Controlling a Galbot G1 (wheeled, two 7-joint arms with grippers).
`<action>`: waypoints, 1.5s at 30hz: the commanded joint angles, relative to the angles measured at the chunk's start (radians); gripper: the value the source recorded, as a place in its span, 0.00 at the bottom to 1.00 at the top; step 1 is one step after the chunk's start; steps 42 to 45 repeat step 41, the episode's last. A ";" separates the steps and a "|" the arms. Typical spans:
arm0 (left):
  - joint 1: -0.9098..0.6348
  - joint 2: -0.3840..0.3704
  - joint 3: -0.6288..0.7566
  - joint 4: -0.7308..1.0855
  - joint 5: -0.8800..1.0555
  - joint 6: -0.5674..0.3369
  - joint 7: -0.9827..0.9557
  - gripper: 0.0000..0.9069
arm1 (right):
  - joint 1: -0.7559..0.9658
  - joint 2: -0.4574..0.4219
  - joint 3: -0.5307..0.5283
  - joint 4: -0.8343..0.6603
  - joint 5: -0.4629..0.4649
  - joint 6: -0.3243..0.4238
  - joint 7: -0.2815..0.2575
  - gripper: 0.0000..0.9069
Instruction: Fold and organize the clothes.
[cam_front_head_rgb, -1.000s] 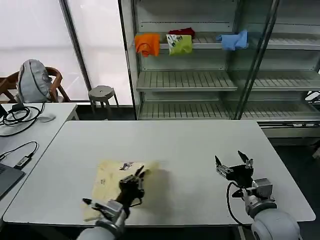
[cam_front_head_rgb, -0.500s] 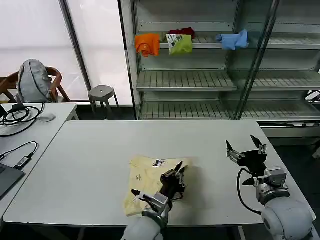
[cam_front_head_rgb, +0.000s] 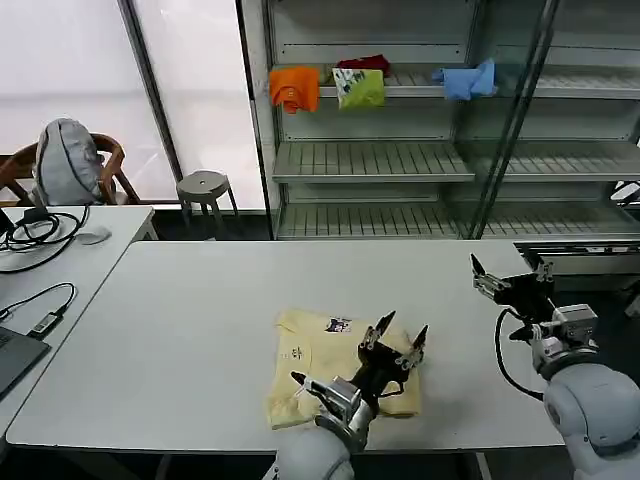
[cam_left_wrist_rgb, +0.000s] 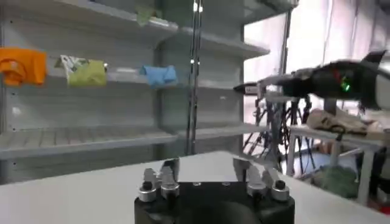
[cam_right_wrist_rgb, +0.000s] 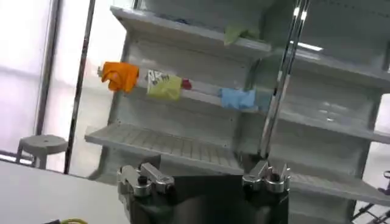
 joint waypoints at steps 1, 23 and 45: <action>0.011 0.140 -0.286 -0.090 0.020 -0.114 0.104 1.00 | 0.040 -0.014 -0.002 -0.060 0.008 0.031 -0.033 1.00; 0.189 0.237 -0.837 -0.029 0.097 -0.394 0.213 1.00 | 0.024 0.081 -0.075 -0.253 -0.115 0.325 -0.154 1.00; 0.228 0.217 -0.793 -0.056 0.155 -0.456 0.150 1.00 | 0.041 0.125 -0.111 -0.309 -0.188 0.414 -0.147 1.00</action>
